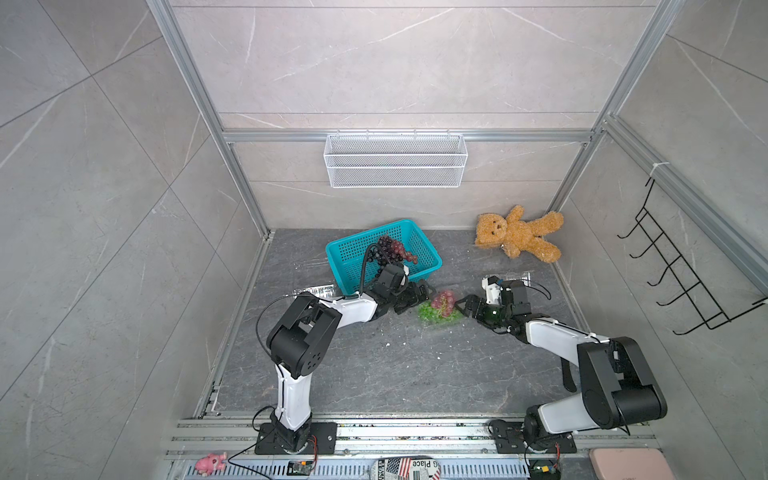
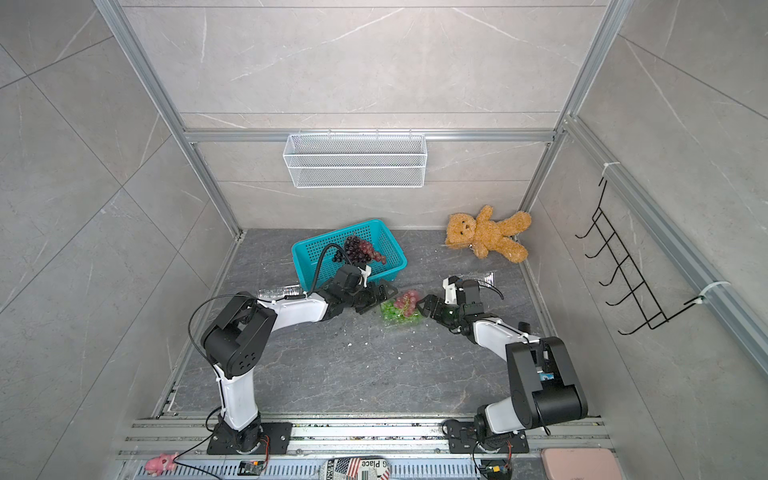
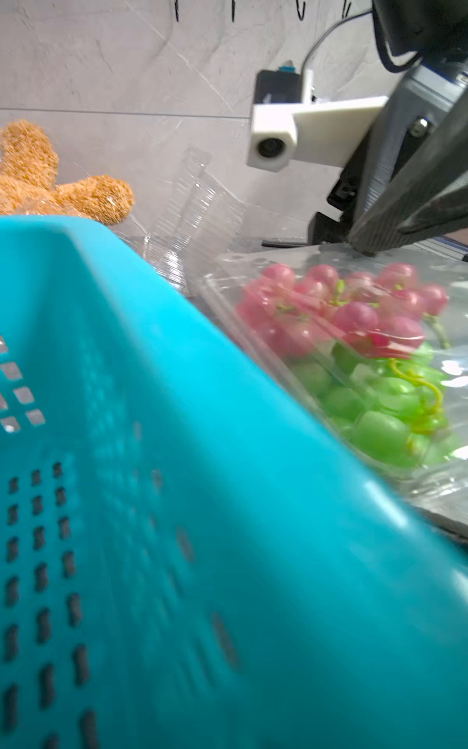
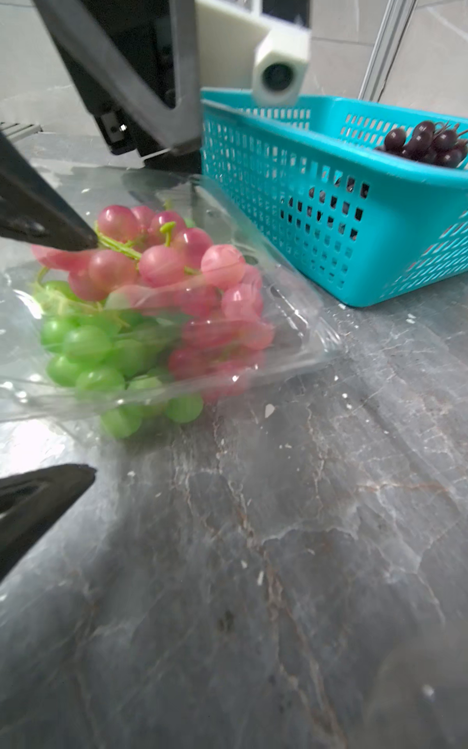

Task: Pack grapes into containers
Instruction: Close the packing box at the center of the board.

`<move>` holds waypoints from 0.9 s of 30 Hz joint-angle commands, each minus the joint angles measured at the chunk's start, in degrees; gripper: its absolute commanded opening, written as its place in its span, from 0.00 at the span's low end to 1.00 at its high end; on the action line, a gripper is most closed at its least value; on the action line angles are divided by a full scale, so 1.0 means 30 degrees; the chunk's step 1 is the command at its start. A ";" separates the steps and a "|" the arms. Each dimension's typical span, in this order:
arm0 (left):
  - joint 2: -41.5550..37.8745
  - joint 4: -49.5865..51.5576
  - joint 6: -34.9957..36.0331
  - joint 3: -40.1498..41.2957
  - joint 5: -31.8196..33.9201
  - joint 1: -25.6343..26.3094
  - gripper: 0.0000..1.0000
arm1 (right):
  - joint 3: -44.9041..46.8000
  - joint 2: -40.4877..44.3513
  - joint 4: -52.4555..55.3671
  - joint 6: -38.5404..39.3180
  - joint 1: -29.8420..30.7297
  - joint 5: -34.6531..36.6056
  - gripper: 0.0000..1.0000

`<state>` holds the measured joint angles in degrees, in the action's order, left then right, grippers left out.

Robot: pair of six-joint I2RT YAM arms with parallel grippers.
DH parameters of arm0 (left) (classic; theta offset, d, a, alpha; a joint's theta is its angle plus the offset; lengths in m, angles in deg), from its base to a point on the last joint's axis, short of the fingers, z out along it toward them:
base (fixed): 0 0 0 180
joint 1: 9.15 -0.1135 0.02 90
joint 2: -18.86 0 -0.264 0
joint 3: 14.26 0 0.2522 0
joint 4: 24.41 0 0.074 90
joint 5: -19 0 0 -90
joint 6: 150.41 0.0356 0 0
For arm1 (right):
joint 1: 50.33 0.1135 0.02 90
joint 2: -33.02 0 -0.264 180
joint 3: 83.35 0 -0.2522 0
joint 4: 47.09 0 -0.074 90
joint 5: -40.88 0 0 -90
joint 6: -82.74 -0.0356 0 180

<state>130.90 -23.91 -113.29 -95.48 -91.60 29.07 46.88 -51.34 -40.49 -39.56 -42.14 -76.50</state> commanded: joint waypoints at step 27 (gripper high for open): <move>-0.4687 0.0885 0.2632 0.3156 -0.0807 -0.0473 0.92 | -0.0802 0.0583 0.1669 0.0149 -0.0352 0.0708 0.86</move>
<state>119.69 -12.13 -101.90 -91.48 -92.61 27.75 45.68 -48.06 -33.45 -39.38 -43.28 -73.79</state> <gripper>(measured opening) 0.934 0.871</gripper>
